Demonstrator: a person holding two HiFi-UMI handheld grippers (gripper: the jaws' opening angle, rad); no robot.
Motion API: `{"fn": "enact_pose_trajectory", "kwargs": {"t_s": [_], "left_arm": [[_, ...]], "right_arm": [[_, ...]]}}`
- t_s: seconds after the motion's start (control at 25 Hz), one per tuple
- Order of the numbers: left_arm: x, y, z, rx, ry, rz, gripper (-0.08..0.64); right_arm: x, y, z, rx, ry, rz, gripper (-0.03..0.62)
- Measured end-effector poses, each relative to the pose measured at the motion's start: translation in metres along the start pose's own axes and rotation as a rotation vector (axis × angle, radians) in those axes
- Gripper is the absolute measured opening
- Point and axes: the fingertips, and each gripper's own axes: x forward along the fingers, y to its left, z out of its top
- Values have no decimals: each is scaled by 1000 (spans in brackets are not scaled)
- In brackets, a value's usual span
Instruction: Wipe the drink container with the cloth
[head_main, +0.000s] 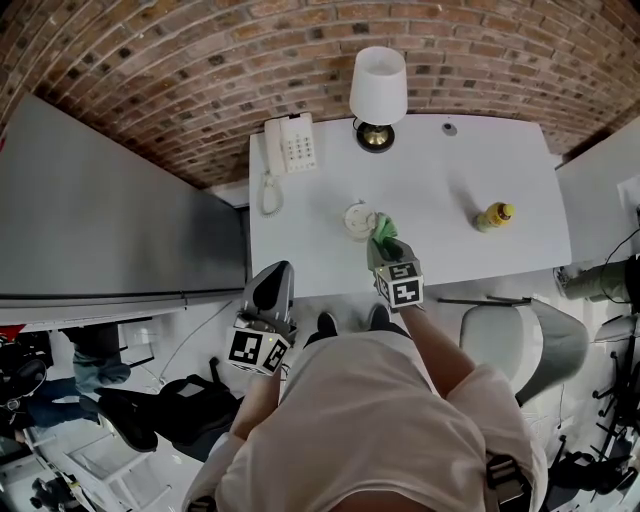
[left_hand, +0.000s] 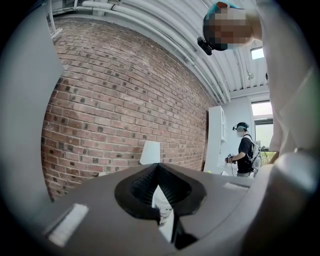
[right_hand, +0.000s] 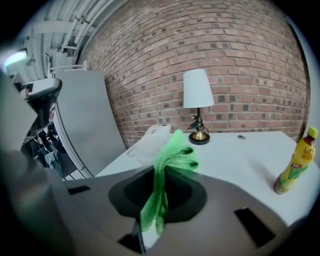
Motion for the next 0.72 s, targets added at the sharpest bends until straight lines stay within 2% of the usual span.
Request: {"fn": "enact_pose_trajectory", "kwargs": {"t_s": [0.28,0.72], "left_arm": [[0,-4,0,6,-4,-11,9],[-6,5,-2,10,-2,11,9]], "right_arm": [[-16,2,9,-16,-35,-7,54],[-37,-3,-16,99,-1,-35,54]]}}
